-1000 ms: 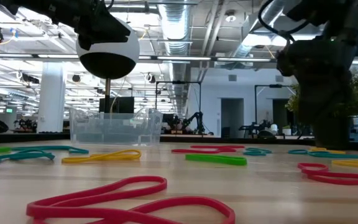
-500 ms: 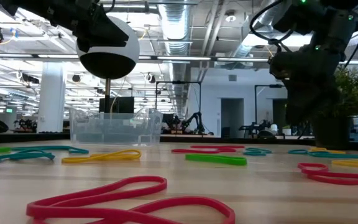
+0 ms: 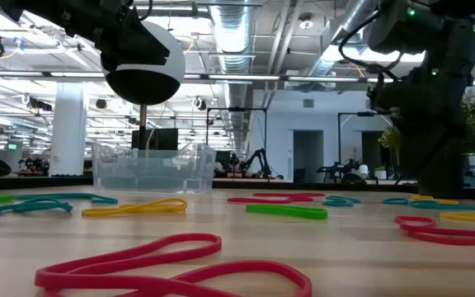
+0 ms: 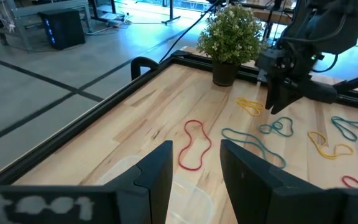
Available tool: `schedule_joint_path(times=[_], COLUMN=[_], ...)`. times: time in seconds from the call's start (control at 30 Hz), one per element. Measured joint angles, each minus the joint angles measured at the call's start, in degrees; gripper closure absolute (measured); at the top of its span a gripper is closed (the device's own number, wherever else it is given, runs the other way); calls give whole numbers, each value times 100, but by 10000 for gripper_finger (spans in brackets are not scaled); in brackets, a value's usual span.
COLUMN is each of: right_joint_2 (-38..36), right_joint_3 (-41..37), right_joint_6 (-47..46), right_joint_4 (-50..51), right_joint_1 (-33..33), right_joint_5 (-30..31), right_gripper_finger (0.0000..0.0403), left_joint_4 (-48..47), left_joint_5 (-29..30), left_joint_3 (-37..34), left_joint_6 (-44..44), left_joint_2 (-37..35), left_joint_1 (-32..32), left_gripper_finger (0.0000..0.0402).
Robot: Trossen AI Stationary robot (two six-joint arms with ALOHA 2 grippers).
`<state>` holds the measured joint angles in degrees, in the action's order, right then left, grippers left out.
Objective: Pick and place rubber bands into bin
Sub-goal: Put the blue rubber band into the transparent container
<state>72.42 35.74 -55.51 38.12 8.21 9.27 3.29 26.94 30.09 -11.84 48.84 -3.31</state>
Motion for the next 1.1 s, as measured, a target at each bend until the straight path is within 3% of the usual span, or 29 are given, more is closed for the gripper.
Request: schedule_joint_path(times=[0.43, 0.83, 1.1], right_joint_2=[30, 1191, 1177], right_joint_3=[-82, -26, 206], right_joint_6=[-301, -252, -151], right_joint_4=[-391, -745, -418], right_joint_1=[-86, -120, -123], right_joint_5=[5, -162, -194], right_gripper_finger=[312, 312, 312], left_joint_4=[2, 3, 3], left_joint_5=[0, 7, 42], left_joint_3=[0, -1, -2], left_joint_6=[-2, 26, 55], left_joint_2=[0, 0, 0], left_joint_1=[2, 2, 2], left_gripper_finger=[278, 278, 278])
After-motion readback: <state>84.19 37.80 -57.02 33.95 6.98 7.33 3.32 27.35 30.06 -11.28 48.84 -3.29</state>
